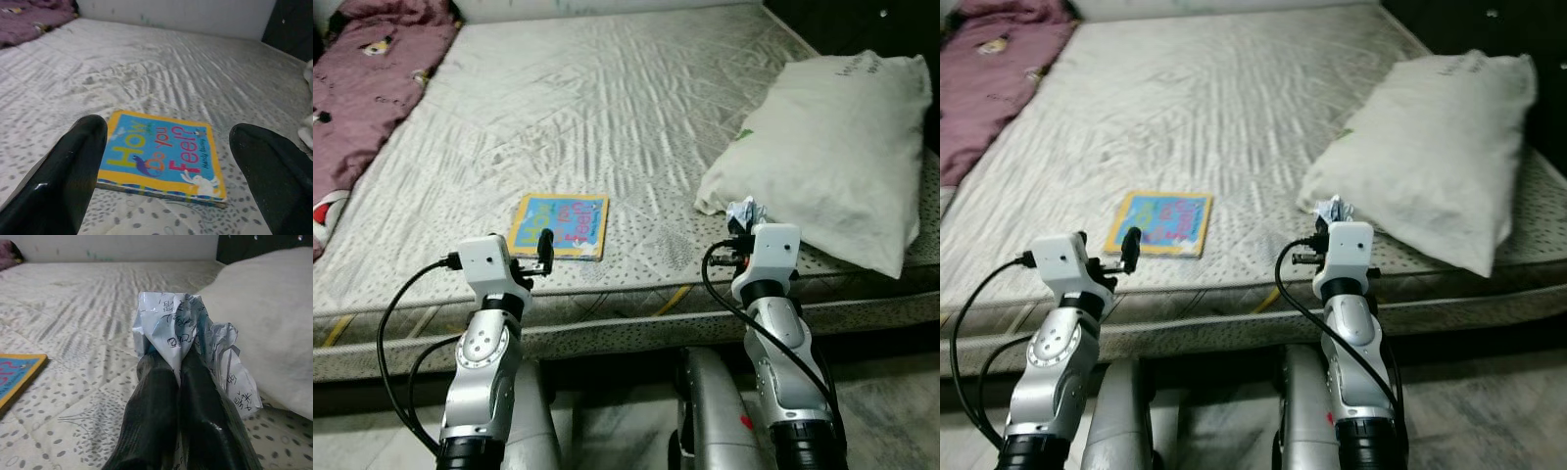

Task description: Clean up the room

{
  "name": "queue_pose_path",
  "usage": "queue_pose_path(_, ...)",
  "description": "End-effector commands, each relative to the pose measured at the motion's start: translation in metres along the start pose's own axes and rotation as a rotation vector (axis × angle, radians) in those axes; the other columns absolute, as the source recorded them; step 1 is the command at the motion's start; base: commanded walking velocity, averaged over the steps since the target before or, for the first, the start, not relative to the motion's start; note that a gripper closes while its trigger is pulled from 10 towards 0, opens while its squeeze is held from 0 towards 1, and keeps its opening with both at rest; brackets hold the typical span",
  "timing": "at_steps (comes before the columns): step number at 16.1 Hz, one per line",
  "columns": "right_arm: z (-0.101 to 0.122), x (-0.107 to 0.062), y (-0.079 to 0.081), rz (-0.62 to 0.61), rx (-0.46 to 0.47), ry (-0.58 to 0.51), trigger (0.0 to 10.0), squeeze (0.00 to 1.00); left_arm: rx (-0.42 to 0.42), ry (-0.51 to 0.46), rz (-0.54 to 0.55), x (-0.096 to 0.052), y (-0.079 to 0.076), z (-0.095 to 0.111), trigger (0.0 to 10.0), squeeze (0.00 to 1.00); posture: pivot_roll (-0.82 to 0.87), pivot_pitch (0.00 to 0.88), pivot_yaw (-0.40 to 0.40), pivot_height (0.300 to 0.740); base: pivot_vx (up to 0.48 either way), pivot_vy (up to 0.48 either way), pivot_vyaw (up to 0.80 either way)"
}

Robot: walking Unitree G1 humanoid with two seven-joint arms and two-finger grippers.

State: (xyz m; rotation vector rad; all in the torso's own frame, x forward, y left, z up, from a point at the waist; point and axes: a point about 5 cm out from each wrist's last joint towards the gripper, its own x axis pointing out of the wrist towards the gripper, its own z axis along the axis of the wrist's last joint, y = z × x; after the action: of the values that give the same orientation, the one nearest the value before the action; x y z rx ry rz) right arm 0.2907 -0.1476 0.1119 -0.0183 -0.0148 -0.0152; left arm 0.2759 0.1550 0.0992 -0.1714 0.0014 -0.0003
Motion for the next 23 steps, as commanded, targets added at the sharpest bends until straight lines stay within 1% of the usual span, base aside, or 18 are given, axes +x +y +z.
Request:
queue_pose_path(1, 0.0075, 0.0004, 0.0029, 0.009, 0.01, -0.017, 10.0, 0.0, 0.031, -0.008, 0.004, -0.0007, 0.0012, 0.0053, 10.0, 0.0, 0.09, 0.0, 0.032, 0.524, 0.0, 0.0, -0.48)
queue_pose_path(3, 0.007, -0.0003, 0.0037, 0.006, -0.009, -0.014, 10.0, 0.0, 0.061, 0.004, 0.024, -0.0001, 0.0023, 0.0038, 10.0, 0.0, 0.09, 0.0, 0.032, 0.532, 0.0, 0.0, -0.44)
queue_pose_path(5, 0.0063, -0.0013, 0.0043, 0.008, -0.03, -0.014, 10.0, 0.0, 0.064, -0.001, 0.02, 0.0007, 0.0015, 0.0047, 10.0, 0.0, 0.09, 0.0, 0.029, 0.532, 0.0, 0.0, 0.0)
queue_pose_path(7, 0.0075, -0.0001, 0.0032, 0.011, -0.027, -0.02, 10.0, 0.0, 0.057, -0.003, 0.025, 0.002, 0.0016, 0.0051, 10.0, 0.0, 0.09, 0.0, 0.03, 0.532, 0.0, 0.0, 0.0)
queue_pose_path(8, 0.0095, -0.0005, 0.0017, 0.012, -0.018, -0.034, 10.0, 0.0, 0.052, -0.006, 0.025, 0.0023, 0.0017, 0.0055, 10.0, 0.0, 0.09, 0.0, 0.029, 0.541, 0.0, 0.0, 0.0)
queue_pose_path(10, 0.0101, 0.0001, -0.0011, 0.001, -0.03, -0.032, 10.0, 0.0, 0.048, -0.008, 0.02, 0.0025, 0.0011, 0.0066, 10.0, 0.0, 0.09, 0.0, 0.03, 0.561, 0.0, 0.0, 0.0)
queue_pose_path(12, 0.0105, 0.0014, -0.0007, -0.001, -0.029, -0.031, 10.0, 0.0, 0.046, -0.008, 0.017, 0.0034, 0.001, 0.0071, 10.0, 0.0, 0.1, 0.0, 0.03, 0.586, 0.0, 0.0, 0.0)
queue_pose_path(15, 0.0106, 0.0026, 0.0002, 0.002, -0.025, -0.032, 10.0, 0.0, 0.05, -0.014, 0.021, 0.0041, 0.0016, 0.0074, 10.0, 0.0, 0.1, 0.0, 0.029, 0.611, 0.0, 0.0, 0.0)
queue_pose_path(20, 0.0123, 0.0058, -0.0015, 0.001, -0.029, -0.036, 10.0, 0.0, 0.049, -0.025, -0.004, 0.0057, -0.0007, 0.0087, 10.0, 0.0, 0.1, 0.0, 0.028, 0.666, 0.0, 0.0, 0.0)
queue_pose_path(21, 0.0123, 0.0067, -0.0014, 0.002, -0.029, -0.036, 10.0, 0.0, 0.05, -0.026, -0.004, 0.0063, -0.0008, 0.0089, 10.0, 0.0, 0.1, 0.0, 0.027, 0.681, 0.0, 0.0, 0.0)
queue_pose_path(22, 0.0123, 0.0068, -0.0013, 0.002, -0.028, -0.036, 10.0, 0.0, 0.05, -0.026, -0.004, 0.0064, -0.0008, 0.0089, 10.0, 0.0, 0.1, 0.0, 0.027, 0.686, 0.0, 0.0, 0.0)
queue_pose_path(23, 0.0114, 0.0078, -0.0005, 0.001, -0.027, -0.03, 10.0, 0.0, 0.072, -0.019, 0.013, 0.0071, 0.0, 0.0084, 10.0, 0.0, 0.1, 0.0, 0.026, 0.691, 0.0, 0.0, 0.0)
